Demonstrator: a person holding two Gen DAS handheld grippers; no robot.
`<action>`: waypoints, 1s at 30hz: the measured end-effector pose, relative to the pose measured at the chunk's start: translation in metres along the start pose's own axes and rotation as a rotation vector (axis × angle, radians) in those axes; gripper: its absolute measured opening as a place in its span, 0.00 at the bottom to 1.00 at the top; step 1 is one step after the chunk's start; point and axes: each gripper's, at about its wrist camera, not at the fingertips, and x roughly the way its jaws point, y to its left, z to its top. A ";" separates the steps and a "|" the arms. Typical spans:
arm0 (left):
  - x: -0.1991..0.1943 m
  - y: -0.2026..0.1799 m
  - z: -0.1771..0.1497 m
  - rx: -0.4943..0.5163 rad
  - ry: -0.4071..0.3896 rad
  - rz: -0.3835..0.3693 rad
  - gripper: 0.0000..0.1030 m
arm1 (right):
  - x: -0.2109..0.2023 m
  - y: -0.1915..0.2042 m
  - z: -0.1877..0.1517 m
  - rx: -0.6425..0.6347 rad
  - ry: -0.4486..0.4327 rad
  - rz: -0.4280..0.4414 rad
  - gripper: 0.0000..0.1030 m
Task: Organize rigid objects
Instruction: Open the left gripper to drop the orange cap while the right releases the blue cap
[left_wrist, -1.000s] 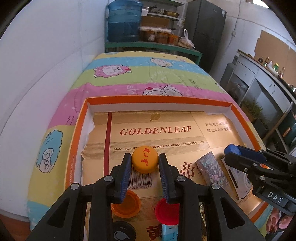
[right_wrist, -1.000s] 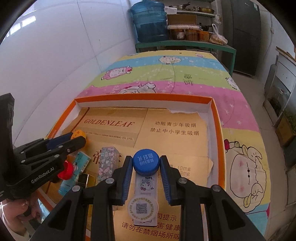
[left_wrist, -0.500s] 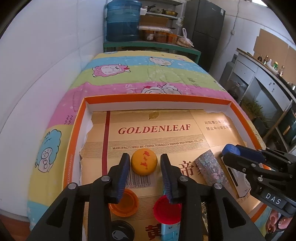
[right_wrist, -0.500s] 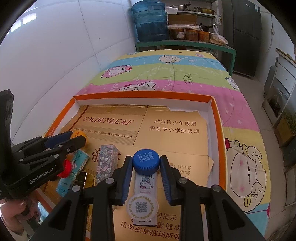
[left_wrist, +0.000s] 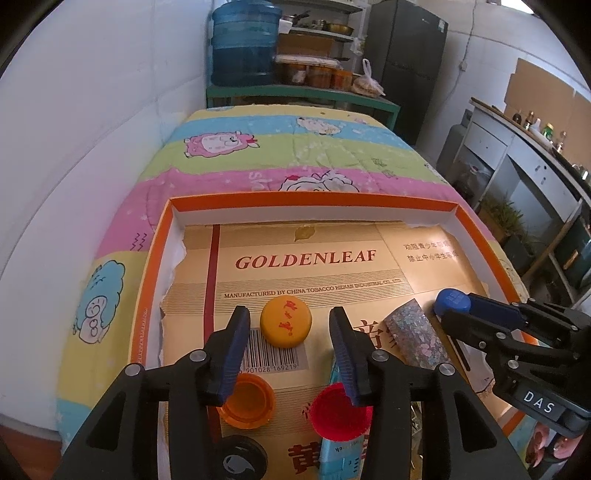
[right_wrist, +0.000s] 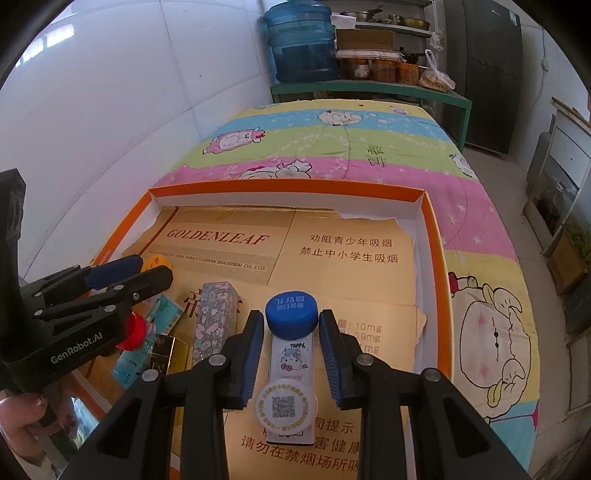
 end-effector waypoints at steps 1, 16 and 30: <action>-0.001 0.000 0.000 0.001 -0.001 0.001 0.45 | -0.001 -0.001 0.000 0.003 -0.001 0.001 0.30; -0.024 -0.001 -0.001 0.000 -0.036 -0.009 0.45 | -0.021 0.004 0.000 0.008 -0.037 0.005 0.30; -0.062 -0.004 -0.014 -0.004 -0.081 -0.009 0.56 | -0.050 0.019 -0.006 0.015 -0.075 0.008 0.30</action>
